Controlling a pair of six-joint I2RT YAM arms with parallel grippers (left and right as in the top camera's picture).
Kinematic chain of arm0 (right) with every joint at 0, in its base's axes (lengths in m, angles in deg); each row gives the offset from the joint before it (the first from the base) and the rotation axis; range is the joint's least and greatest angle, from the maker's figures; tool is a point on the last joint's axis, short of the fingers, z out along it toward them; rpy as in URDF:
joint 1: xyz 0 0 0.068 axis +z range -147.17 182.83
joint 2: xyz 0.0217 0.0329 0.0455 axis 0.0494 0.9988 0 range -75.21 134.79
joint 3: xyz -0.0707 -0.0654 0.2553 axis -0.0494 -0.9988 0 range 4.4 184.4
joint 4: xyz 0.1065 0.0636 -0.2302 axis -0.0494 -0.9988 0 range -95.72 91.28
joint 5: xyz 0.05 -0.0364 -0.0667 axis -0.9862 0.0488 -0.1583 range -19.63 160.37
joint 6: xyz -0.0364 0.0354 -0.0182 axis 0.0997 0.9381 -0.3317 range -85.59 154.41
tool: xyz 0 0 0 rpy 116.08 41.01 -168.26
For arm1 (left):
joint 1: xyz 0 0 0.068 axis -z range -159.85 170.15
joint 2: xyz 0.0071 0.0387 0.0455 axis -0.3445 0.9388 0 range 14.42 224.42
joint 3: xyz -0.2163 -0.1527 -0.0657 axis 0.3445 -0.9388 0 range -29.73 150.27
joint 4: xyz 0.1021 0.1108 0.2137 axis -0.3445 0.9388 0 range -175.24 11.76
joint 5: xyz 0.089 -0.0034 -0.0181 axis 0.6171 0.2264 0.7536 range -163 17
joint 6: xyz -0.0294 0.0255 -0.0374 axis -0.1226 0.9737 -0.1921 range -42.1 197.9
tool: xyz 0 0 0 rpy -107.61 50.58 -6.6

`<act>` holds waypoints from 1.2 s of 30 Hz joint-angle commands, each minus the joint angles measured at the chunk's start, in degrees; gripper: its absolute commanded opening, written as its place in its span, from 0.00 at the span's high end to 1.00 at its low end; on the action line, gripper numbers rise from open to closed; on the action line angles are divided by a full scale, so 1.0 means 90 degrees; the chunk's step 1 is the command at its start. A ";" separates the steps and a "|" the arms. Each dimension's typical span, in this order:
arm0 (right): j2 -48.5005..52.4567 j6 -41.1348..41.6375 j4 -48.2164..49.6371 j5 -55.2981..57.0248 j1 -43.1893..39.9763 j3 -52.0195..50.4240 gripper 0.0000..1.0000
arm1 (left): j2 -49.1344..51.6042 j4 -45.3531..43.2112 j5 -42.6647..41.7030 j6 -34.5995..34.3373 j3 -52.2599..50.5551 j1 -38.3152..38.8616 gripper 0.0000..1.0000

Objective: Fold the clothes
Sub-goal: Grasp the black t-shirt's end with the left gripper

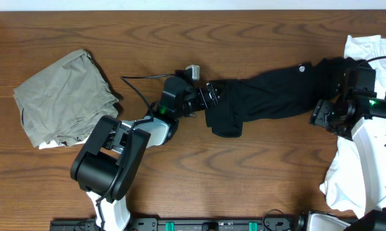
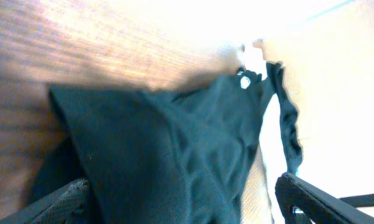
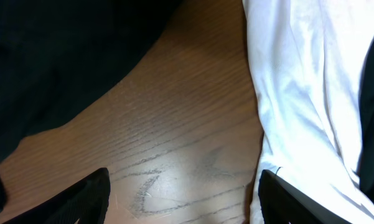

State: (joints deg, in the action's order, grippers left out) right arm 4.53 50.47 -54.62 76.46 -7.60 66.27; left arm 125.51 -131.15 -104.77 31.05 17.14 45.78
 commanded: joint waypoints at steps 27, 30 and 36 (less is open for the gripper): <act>-0.0075 -0.0053 -0.0078 0.0066 -0.0046 -0.0010 0.25 | -0.0219 -0.0068 -0.0767 -0.0267 0.0092 -0.0189 0.94; -0.0075 -0.0053 -0.0100 0.0063 -0.0049 -0.0010 0.25 | -0.0393 -0.0015 -0.1406 -0.0231 0.0092 -0.0563 0.94; -0.0075 -0.0051 -0.0070 0.0063 -0.0049 -0.0010 0.23 | -0.1292 0.1819 -0.2242 0.0925 0.0092 -0.1695 0.94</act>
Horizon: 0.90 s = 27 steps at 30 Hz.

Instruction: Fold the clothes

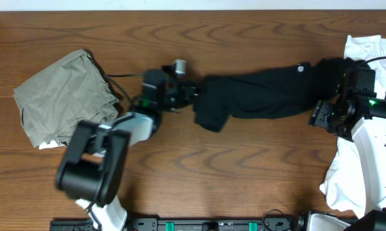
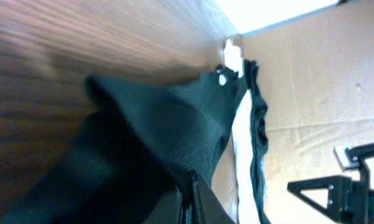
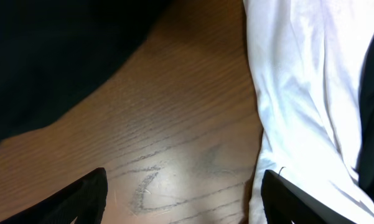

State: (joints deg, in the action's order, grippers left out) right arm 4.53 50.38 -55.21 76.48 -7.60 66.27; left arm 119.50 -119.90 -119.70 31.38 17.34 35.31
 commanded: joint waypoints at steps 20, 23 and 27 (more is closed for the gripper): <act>0.0719 -0.0743 0.2074 -0.2948 0.0959 -0.0010 0.25 | -0.2399 0.5450 0.0440 0.3750 0.0029 -0.1688 0.94; 0.1180 -0.0760 0.2798 -0.2946 0.1498 -0.0010 0.26 | -0.2399 0.5464 0.0442 0.3786 0.0029 -0.1688 0.94; 0.1787 -0.0755 0.3718 -0.2851 0.2038 -0.0010 0.25 | -0.2399 0.5464 0.0580 0.3781 0.0029 -0.1688 0.94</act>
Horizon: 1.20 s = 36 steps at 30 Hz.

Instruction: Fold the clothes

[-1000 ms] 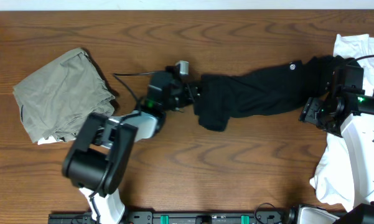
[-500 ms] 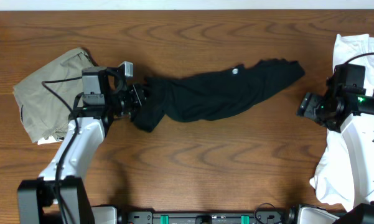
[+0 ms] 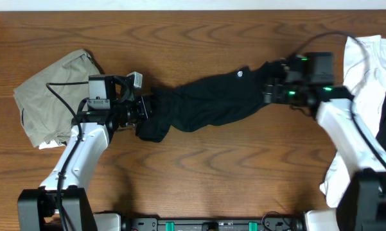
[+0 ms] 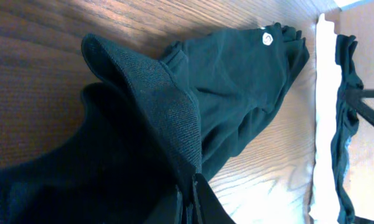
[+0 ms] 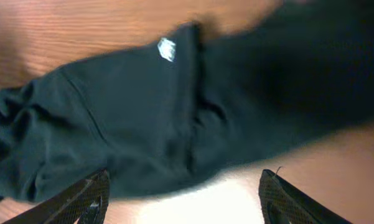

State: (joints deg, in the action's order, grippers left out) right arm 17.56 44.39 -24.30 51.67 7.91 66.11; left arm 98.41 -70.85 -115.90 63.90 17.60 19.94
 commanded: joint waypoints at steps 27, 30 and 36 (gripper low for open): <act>0.1018 0.0163 0.1137 -0.0862 0.0682 0.0022 0.99 | -0.0058 0.0015 0.0539 0.0170 0.0000 0.0017 0.86; 0.0131 -0.0158 0.0024 -0.1071 0.0682 0.0024 0.99 | -0.0058 0.0010 0.1018 0.0165 0.0002 0.0012 0.56; -0.1746 -0.1144 -0.2611 -0.1124 0.0695 0.0024 0.99 | -0.0058 -0.0053 0.1134 0.0160 0.0007 0.0015 0.39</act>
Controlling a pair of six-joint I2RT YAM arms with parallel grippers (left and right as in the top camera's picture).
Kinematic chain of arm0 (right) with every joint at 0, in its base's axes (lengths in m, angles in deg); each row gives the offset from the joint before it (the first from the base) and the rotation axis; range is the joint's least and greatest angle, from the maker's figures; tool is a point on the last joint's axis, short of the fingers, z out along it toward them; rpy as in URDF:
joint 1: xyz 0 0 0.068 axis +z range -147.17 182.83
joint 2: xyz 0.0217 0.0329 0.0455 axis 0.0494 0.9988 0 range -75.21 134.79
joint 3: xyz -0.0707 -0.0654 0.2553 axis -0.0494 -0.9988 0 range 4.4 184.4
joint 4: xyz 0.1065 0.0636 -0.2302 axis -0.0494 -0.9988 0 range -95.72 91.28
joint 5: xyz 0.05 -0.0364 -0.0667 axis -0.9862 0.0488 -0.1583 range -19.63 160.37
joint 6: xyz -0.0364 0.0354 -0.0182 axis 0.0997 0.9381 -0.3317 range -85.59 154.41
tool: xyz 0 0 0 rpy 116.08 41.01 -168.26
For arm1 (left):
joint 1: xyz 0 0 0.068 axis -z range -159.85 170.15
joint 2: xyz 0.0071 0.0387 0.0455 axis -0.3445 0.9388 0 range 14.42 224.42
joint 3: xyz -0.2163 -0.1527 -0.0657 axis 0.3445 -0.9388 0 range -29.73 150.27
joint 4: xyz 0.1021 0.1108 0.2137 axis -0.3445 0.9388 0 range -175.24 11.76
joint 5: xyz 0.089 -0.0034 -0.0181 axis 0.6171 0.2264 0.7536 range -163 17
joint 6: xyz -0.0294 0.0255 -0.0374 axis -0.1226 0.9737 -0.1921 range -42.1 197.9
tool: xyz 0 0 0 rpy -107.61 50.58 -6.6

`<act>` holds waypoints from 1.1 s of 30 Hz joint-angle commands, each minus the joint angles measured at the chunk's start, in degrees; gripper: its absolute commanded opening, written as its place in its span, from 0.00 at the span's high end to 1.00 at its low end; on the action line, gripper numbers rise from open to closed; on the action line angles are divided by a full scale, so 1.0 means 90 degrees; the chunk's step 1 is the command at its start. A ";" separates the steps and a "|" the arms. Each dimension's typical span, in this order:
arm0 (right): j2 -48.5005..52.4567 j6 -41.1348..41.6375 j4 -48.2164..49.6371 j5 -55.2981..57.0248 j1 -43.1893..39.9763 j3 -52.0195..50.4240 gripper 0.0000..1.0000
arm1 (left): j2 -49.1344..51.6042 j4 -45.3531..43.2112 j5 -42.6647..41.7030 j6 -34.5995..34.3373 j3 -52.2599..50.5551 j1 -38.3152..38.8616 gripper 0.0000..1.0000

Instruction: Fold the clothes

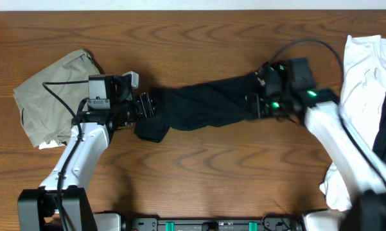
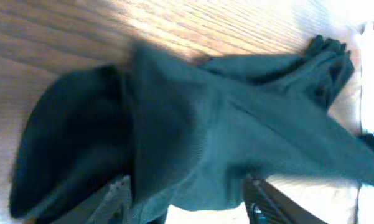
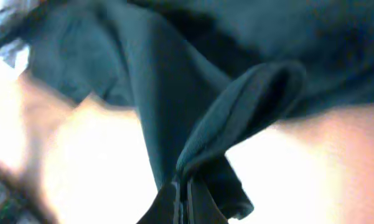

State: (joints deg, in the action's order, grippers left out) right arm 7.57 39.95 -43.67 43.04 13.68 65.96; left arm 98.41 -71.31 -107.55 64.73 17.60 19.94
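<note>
A black garment [image 1: 205, 106] lies stretched left to right across the middle of the wooden table [image 1: 199, 179]. My left gripper [image 1: 146, 106] stands at its bunched left end. In the left wrist view that gripper [image 2: 190, 202] is open, its fingers wide apart with the black cloth [image 2: 193, 137] lying between them. My right gripper [image 1: 257, 108] is at the garment's right end. In the right wrist view it [image 3: 185, 196] is shut on a folded edge of the black cloth [image 3: 174, 93].
A folded khaki garment [image 1: 64, 96] lies at the far left, close to my left arm. A white garment [image 1: 366, 64] is spread along the right edge, with a dark piece beside it.
My left gripper has opened and let go of the garment's left end. My right gripper, open over the right end before, is now shut on it. The garment looks more bunched.
First the left gripper stood open at the black garment's left end mid-table, the right open by the white cloth. Then the left was shut on the cloth, further left. Later the garment lay near the khaki pile, and the holding passed from left to right.
</note>
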 commanded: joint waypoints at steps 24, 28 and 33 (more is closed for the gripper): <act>-0.1151 0.0913 -0.2686 0.1887 0.0046 -0.0945 0.80 | -0.0063 -0.0527 -0.2152 -0.0767 0.0007 0.1399 0.37; -0.1149 0.1025 -0.2273 0.1892 0.0046 -0.0962 0.68 | -0.0061 -0.0636 -0.0908 -0.1090 0.0007 0.2229 0.37; -0.1149 0.1030 -0.1838 0.1950 0.0017 -0.0962 0.65 | 0.0010 -0.0639 0.1027 -0.2620 0.0005 0.3121 0.37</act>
State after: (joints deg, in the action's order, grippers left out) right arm -2.86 48.08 -61.05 59.50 13.77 57.44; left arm 98.41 -76.77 -111.44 50.55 17.60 45.36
